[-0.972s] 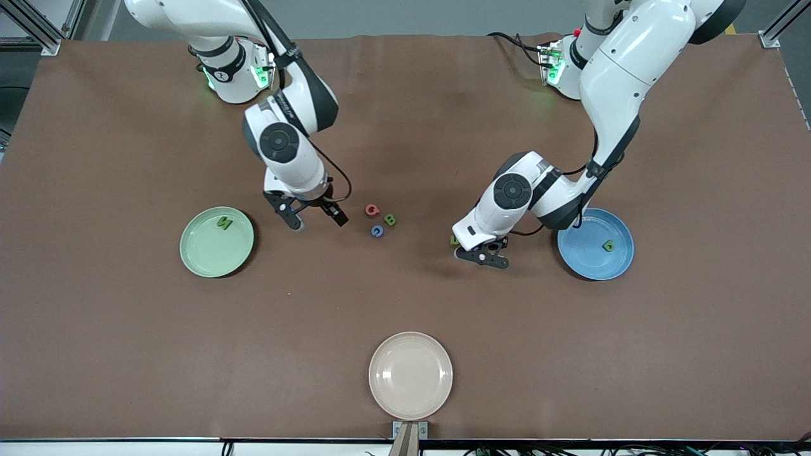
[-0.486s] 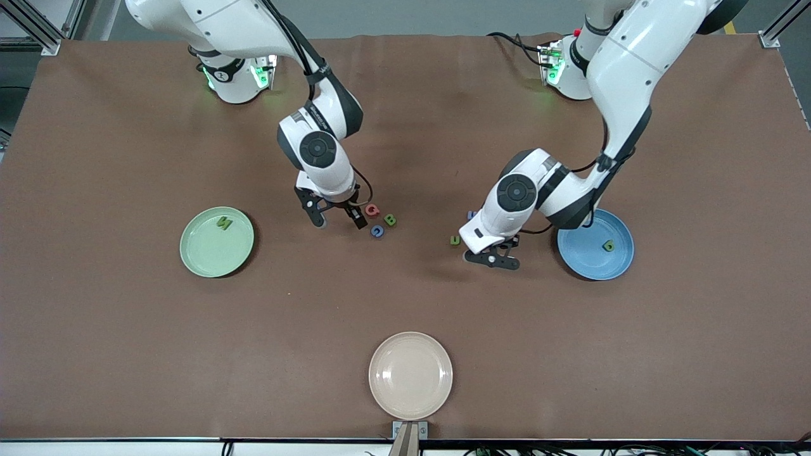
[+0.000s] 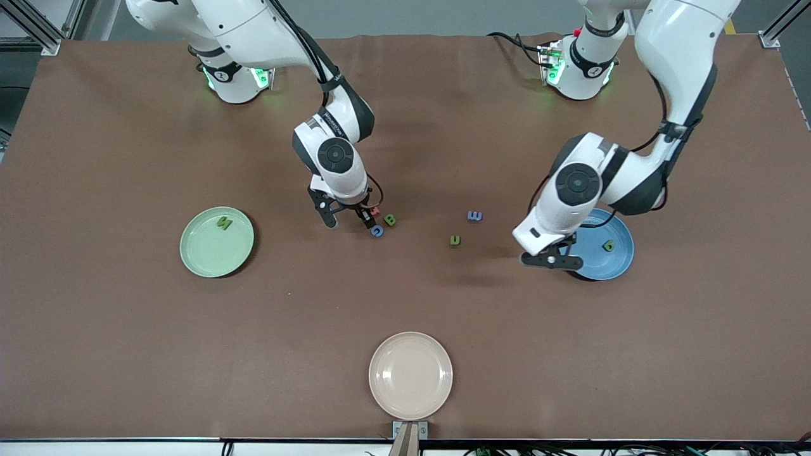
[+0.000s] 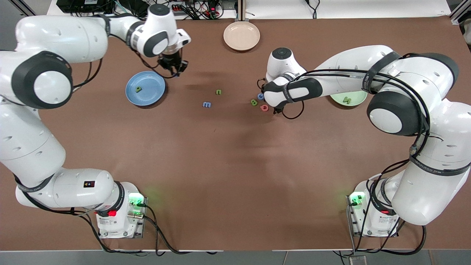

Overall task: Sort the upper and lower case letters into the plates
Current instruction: 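Drop the blue x in the blue plate while the right gripper grasps pink a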

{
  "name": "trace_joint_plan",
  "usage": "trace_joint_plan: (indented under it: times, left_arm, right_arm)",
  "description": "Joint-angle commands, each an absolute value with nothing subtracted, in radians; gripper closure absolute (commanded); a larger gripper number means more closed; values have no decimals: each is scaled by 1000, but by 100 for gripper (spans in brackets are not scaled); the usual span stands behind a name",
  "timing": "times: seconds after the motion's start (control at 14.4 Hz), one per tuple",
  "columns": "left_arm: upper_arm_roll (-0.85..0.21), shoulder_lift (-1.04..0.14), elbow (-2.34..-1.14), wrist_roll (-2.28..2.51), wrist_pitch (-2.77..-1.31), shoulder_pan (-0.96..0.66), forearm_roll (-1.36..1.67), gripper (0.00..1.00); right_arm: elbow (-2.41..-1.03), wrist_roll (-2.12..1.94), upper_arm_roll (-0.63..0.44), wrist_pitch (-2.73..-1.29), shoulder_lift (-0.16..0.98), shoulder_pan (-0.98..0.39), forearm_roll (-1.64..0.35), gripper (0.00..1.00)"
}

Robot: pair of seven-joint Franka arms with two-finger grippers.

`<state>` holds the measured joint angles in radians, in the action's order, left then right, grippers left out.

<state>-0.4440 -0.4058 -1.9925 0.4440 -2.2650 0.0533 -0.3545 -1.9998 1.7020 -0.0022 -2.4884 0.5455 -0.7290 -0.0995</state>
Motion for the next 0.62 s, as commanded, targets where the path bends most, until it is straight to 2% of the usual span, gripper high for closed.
trace_joint_plan:
  times: [0.0,0.21,0.42,0.56]
  left_arm:
    - [-454,-301,-2140,339,-2272,147,-373,100]
    - [-454,-258,-2218,221,-2298,231,-373,100]
    - [-453,-247,-2284,126,-2383,311,-373,100]
    - [-451,-256,-2305,74,-2433,356,-376,100]
  right_arm:
    - [-1983,1738,-15,-2493,561,-752,-103,25]
    - [-1973,1761,-15,-2493,568,-768,-103,31]
    - [-1960,1781,-15,-2494,572,-778,-103,36]
    - [-1957,1781,-15,-2503,575,-779,-103,45]
